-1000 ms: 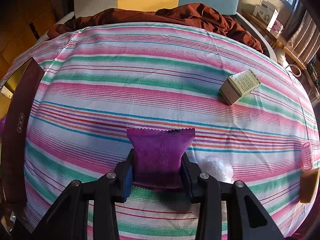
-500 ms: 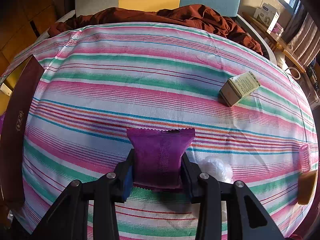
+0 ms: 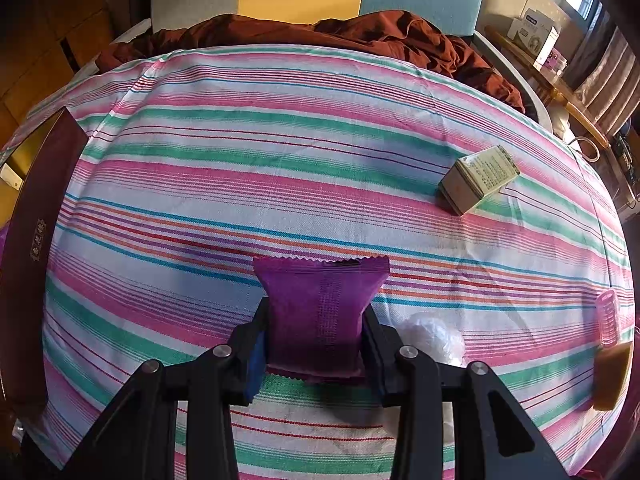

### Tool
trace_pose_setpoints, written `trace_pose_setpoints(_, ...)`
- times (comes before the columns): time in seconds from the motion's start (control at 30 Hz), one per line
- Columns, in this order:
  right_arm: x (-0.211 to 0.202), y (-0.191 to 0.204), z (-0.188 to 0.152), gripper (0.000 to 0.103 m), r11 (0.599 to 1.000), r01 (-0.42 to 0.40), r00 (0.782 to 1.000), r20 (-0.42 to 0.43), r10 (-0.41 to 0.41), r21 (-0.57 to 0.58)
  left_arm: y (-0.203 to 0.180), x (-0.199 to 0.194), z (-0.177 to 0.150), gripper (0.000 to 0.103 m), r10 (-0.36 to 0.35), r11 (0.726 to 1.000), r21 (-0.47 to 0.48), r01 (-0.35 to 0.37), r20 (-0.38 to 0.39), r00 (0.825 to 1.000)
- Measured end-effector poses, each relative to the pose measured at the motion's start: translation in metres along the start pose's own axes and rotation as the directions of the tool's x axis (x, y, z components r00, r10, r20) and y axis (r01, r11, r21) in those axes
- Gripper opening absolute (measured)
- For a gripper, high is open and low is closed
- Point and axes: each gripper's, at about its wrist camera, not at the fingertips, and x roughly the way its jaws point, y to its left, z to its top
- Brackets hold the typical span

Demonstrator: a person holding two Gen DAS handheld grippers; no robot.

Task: Organize objects
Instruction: 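Carry the cracker pack into the gold tray and open the left gripper, then carry the purple bag into the gold tray and open the right gripper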

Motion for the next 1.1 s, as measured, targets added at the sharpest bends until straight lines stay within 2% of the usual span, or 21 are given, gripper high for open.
trace_pose_setpoints(0.5, -0.006, 0.002, 0.000, 0.039, 1.000, 0.015, 1.000, 0.013, -0.015, -0.004, 0.009, -0.020, 0.001, 0.052, 0.018, 1.000, 0.011, -0.018, 0.065, 0.998)
trace_pose_setpoints(0.7, -0.007, 0.005, -0.001, 0.039, 1.000, 0.017, 1.000, 0.011, -0.017, -0.005, 0.033, -0.036, -0.002, 0.054, 0.040, 0.999, -0.021, -0.038, 0.101, 0.994)
trace_pose_setpoints(0.83, -0.008, 0.011, -0.002, 0.039, 1.000, 0.015, 1.000, 0.006, -0.014, -0.014, 0.052, -0.043, -0.011, 0.060, 0.056, 0.998, -0.045, -0.052, 0.099, 0.993)
trace_pose_setpoints(1.0, -0.010, 0.017, -0.003, 0.039, 1.000, 0.016, 1.000, -0.002, -0.016, -0.016, 0.068, -0.048, -0.020, 0.060, 0.088, 0.994, -0.068, -0.082, 0.097, 0.991)
trace_pose_setpoints(1.1, -0.015, 0.026, -0.003, 0.038, 1.000, -0.014, 1.000, 0.004, 0.014, -0.010, 0.074, -0.054, -0.018, 0.060, 0.095, 0.993, -0.082, -0.086, 0.114, 0.989)
